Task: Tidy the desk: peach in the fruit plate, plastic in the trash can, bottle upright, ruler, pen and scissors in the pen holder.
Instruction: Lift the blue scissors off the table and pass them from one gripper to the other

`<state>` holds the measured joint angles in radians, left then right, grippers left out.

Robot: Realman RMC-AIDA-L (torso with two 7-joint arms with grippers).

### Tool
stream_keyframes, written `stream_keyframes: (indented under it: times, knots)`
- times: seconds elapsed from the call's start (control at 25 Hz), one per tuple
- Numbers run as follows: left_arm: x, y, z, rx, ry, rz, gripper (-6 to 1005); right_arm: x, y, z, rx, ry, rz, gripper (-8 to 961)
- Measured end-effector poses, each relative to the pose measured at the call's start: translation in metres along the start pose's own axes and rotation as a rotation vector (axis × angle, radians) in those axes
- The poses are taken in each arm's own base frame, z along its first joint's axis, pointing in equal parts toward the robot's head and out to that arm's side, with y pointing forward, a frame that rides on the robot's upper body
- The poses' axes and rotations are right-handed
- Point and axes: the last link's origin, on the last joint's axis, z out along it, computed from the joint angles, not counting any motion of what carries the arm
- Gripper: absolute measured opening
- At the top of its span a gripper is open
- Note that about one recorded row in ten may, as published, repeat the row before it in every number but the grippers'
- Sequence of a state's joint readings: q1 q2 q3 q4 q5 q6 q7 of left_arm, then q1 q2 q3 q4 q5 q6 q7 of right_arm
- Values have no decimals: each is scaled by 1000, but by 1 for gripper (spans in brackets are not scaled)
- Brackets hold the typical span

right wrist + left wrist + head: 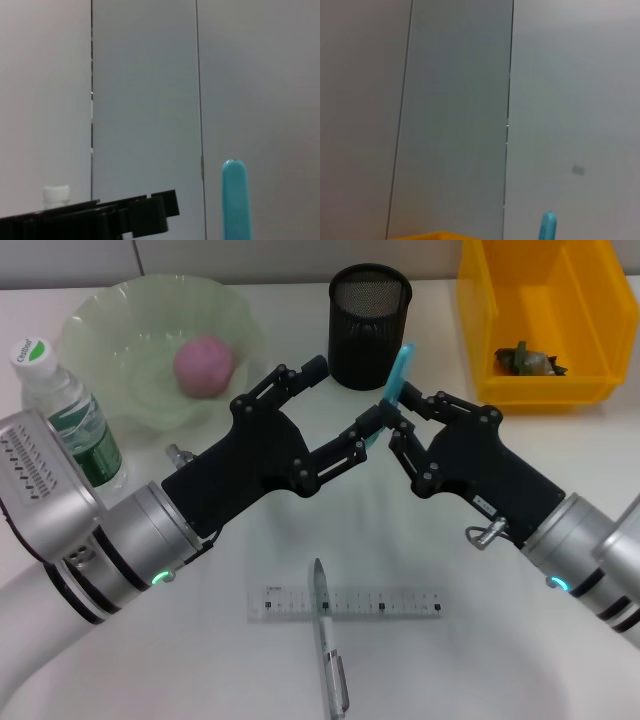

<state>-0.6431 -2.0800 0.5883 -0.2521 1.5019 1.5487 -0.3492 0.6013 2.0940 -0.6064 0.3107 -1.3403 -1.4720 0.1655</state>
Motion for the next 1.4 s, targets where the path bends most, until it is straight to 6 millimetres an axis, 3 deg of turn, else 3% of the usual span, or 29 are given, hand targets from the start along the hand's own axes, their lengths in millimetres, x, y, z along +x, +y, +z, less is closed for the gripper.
stream_keyframes:
  times: [0.52, 1.4]
  knots:
    - [-5, 1, 3, 32, -20, 2, 667, 9, 21, 15, -47, 66, 16, 218]
    - [-9, 7, 12, 23, -45, 45, 639, 9, 23, 18, -53, 71, 20, 218]
